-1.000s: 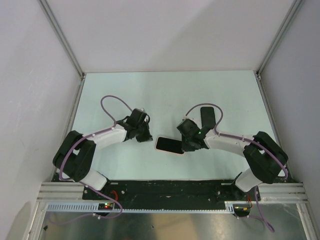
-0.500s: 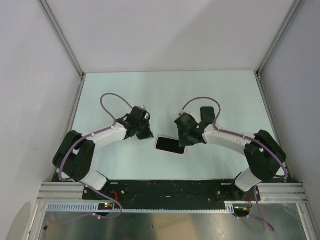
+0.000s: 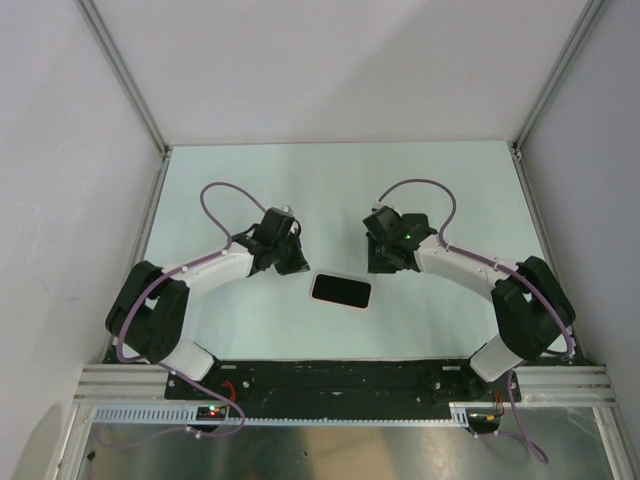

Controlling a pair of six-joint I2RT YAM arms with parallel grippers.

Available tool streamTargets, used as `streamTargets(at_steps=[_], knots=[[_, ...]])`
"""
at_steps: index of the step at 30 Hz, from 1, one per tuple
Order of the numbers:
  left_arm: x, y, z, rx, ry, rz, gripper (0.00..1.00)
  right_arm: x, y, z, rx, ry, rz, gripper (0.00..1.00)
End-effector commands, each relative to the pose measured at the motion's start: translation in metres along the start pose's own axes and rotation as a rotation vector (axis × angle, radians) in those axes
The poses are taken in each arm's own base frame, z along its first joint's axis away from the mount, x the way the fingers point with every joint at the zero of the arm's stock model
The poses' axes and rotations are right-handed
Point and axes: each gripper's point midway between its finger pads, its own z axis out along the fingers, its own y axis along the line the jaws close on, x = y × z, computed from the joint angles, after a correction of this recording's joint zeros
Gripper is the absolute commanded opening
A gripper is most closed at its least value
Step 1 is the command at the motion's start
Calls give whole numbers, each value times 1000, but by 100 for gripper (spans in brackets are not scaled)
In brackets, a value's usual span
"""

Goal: Put the phone into the phone case

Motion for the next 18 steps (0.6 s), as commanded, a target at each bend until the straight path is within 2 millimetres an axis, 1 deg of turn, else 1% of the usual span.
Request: streamTargets(at_steps=[1,6,18], knots=[[-14,-13,-7,41,-31,26,0,2,9,10,-13,10,-42,25],[-12,-11,-7,35,-27,26,0,17,10,19,-5,42,-61,22],[-10,-9,-6,29,-20,26,0,35,3,26,0,76,-62,20]])
